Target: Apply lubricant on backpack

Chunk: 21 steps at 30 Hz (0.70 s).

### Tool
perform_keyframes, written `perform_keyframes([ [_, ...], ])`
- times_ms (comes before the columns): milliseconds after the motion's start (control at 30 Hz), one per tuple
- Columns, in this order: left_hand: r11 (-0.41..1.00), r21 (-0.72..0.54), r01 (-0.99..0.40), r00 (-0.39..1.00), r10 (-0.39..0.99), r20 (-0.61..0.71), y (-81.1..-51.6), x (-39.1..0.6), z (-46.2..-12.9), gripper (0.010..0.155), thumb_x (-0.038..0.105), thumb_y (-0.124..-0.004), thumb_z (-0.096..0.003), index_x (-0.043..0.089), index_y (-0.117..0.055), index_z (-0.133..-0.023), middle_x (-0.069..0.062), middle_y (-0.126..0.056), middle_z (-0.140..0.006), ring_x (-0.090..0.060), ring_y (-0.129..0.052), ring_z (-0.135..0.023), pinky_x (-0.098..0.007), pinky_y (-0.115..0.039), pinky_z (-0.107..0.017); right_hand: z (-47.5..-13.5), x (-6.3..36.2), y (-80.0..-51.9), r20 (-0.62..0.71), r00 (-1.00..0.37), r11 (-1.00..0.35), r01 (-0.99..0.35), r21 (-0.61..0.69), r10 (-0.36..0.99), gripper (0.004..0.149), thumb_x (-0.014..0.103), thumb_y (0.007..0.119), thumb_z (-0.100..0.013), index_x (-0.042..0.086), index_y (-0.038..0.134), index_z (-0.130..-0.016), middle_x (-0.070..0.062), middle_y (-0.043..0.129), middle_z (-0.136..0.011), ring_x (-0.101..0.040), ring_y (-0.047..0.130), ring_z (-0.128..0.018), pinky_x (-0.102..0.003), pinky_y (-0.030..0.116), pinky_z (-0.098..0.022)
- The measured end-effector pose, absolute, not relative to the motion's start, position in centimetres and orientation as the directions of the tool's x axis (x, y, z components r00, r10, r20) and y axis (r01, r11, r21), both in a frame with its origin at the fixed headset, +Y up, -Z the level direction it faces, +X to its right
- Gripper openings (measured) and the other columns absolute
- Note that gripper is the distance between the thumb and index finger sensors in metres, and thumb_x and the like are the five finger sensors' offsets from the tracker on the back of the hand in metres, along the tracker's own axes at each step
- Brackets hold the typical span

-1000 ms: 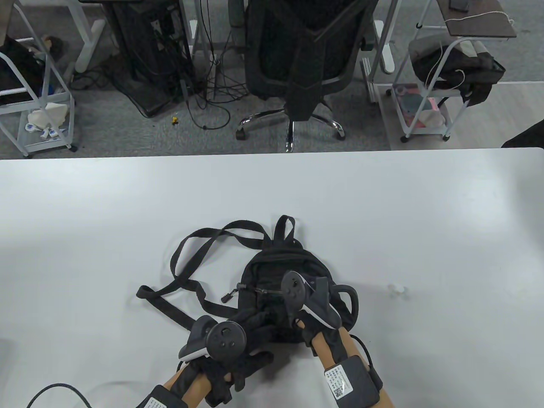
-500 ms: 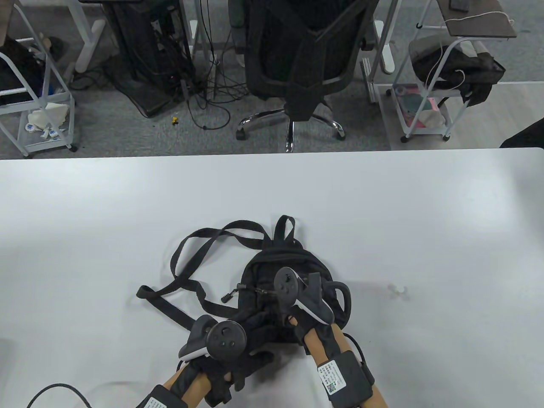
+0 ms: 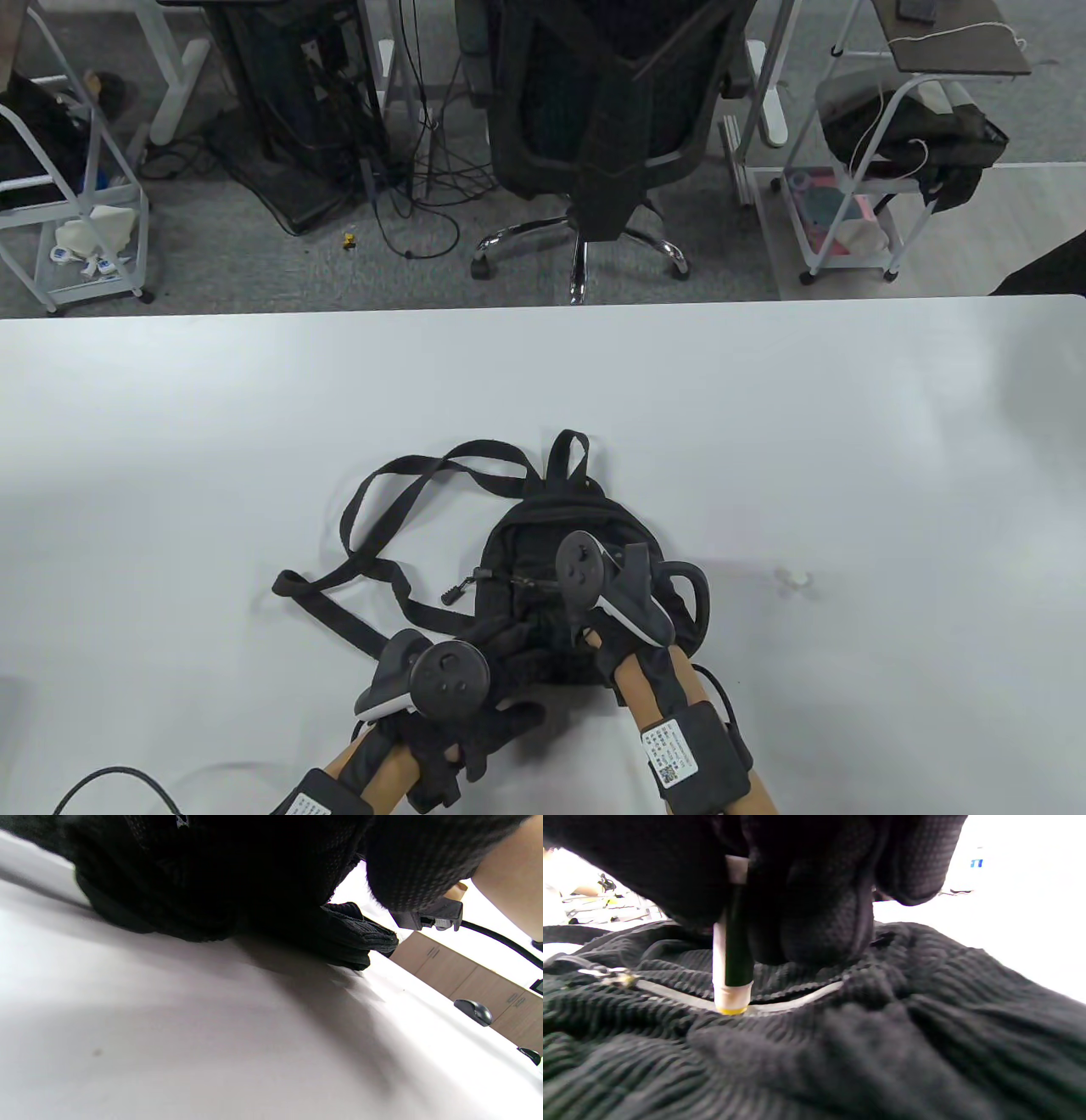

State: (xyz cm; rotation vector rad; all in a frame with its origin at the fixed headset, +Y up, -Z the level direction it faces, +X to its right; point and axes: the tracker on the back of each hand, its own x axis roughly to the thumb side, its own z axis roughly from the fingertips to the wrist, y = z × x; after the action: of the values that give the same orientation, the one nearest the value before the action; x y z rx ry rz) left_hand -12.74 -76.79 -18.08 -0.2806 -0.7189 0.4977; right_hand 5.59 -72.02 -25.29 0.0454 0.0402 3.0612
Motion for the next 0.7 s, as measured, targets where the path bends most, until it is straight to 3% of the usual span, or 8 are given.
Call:
perform_keyframes([
  [200,0.849,-0.407,-0.337,0.645,0.523,0.556,-76.8,-12.7,-18.1,0.066,0.053,-0.082,-0.0466,0.016,-0.077,-0.101,-0.012,-0.061,-0.112,-0.043,-0.056,-0.101,-0.064,-0.055,-0.072,-24.9,4.9,-72.1,0.045,-0.999,-1.0,-0.028,-0.014,0.027,0.041,0.049,0.088,-0.049,0.039,0.082,-0.089,0.007,0.099,-0.074,-0.013,0.109,-0.052,-0.043,0.083,-0.058],
  [300,0.85,-0.404,-0.337,0.647,0.521,0.557,-76.8,-12.7,-18.1,0.066,0.053,-0.082,-0.0466,0.016,-0.077,-0.101,-0.012,-0.061,-0.112,-0.043,-0.056,-0.101,-0.064,-0.055,-0.072,-25.1,4.4,-72.3,0.046,-0.992,-0.993,-0.112,0.025,0.113,0.041,0.049,0.087,-0.05,0.04,0.081,-0.089,0.008,0.098,-0.075,-0.013,0.109,-0.054,-0.043,0.082,-0.059],
  [500,0.849,-0.408,-0.336,0.648,0.522,0.555,-76.8,-12.7,-18.1,0.066,0.053,-0.082,-0.0466,0.016,-0.076,-0.101,-0.012,-0.06,-0.112,-0.043,-0.055,-0.101,-0.064,-0.054,-0.072,-25.0,5.1,-72.1,0.033,-0.998,-0.998,-0.062,0.0,0.062,0.041,0.049,0.088,-0.049,0.039,0.083,-0.088,0.008,0.099,-0.074,-0.013,0.109,-0.051,-0.043,0.083,-0.057],
  [700,0.854,-0.404,-0.33,0.648,0.515,0.561,-76.8,-12.7,-18.1,0.066,0.053,-0.082,-0.0467,0.017,-0.076,-0.101,-0.012,-0.06,-0.112,-0.043,-0.055,-0.101,-0.064,-0.054,-0.072,-25.0,3.7,-72.0,0.051,-0.993,-0.994,-0.107,0.023,0.108,0.041,0.05,0.087,-0.05,0.041,0.08,-0.09,0.009,0.097,-0.076,-0.012,0.108,-0.055,-0.043,0.082,-0.059],
])
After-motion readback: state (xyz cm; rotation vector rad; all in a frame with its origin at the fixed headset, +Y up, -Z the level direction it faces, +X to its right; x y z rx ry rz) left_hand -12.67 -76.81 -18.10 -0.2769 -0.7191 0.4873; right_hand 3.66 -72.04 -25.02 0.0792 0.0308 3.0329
